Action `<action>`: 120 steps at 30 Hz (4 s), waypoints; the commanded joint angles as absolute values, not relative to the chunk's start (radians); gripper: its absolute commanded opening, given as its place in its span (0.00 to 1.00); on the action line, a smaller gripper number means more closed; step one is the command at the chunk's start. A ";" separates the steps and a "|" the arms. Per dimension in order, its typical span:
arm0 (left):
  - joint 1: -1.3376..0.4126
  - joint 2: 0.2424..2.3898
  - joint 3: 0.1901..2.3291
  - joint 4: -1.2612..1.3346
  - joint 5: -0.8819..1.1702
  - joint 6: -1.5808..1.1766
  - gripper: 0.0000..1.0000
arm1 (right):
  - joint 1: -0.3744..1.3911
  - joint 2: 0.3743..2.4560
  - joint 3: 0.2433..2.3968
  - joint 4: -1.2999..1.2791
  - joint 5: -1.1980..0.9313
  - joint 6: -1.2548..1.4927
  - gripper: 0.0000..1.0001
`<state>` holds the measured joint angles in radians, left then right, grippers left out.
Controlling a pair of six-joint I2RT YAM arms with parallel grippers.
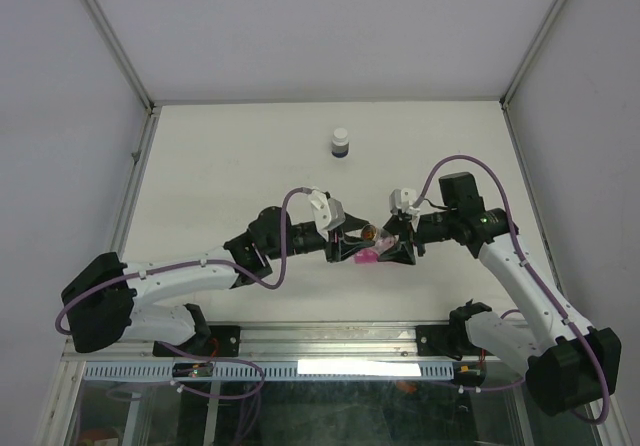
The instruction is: Sort the pills into containers
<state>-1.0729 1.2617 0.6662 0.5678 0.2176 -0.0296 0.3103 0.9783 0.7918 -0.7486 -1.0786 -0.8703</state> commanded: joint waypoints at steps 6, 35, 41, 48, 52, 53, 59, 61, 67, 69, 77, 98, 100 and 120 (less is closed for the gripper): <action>-0.957 1.230 0.627 0.655 0.492 0.069 0.68 | 0.302 0.971 0.821 -0.692 -1.102 -0.854 0.00; -0.977 0.991 0.322 0.949 0.153 -0.609 0.91 | 0.295 0.969 0.820 -0.705 -1.104 -0.873 0.00; -1.073 0.977 0.381 0.803 -0.014 -0.513 0.91 | 0.295 0.968 0.820 -0.709 -1.107 -0.877 0.00; -1.127 0.974 0.450 0.668 -0.144 -0.476 0.90 | 0.295 0.965 0.823 -0.712 -1.106 -0.883 0.00; -1.129 0.972 0.483 0.609 -0.175 -0.479 0.90 | 0.295 0.964 0.824 -0.714 -1.102 -0.884 0.00; -1.129 0.973 0.491 0.600 -0.180 -0.479 0.91 | 0.295 0.965 0.824 -0.713 -1.102 -0.884 0.00; -1.120 0.966 0.488 0.674 -0.119 -0.484 0.99 | 0.288 0.957 0.821 -0.713 -1.097 -0.885 0.00; -1.110 0.961 0.485 0.672 -0.122 -0.503 0.99 | 0.287 0.957 0.819 -0.713 -1.091 -0.888 0.00; -1.083 0.981 0.565 0.544 -0.123 -0.488 0.99 | 0.290 0.960 0.821 -0.712 -1.091 -0.890 0.00; -1.084 1.023 0.624 0.485 -0.112 -0.486 0.98 | 0.293 0.960 0.822 -0.712 -1.087 -0.890 0.00; -1.087 1.131 0.729 0.411 -0.060 -0.502 0.81 | 0.293 0.957 0.821 -0.709 -1.081 -0.885 0.00; -1.111 1.248 0.809 0.341 0.003 -0.501 0.59 | 0.295 0.959 0.821 -0.703 -1.077 -0.878 0.00; -1.110 1.252 0.811 0.341 0.014 -0.495 0.54 | 0.295 0.960 0.821 -0.703 -1.077 -0.878 0.00; -0.919 1.271 0.771 0.458 0.624 0.218 0.95 | 0.294 0.927 0.813 -0.709 -1.073 -0.899 0.00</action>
<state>-0.9291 1.2995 0.7410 0.4458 0.5686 0.1322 0.3038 0.9657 0.7918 -0.7418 -1.0687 -0.8993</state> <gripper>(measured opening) 0.763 0.545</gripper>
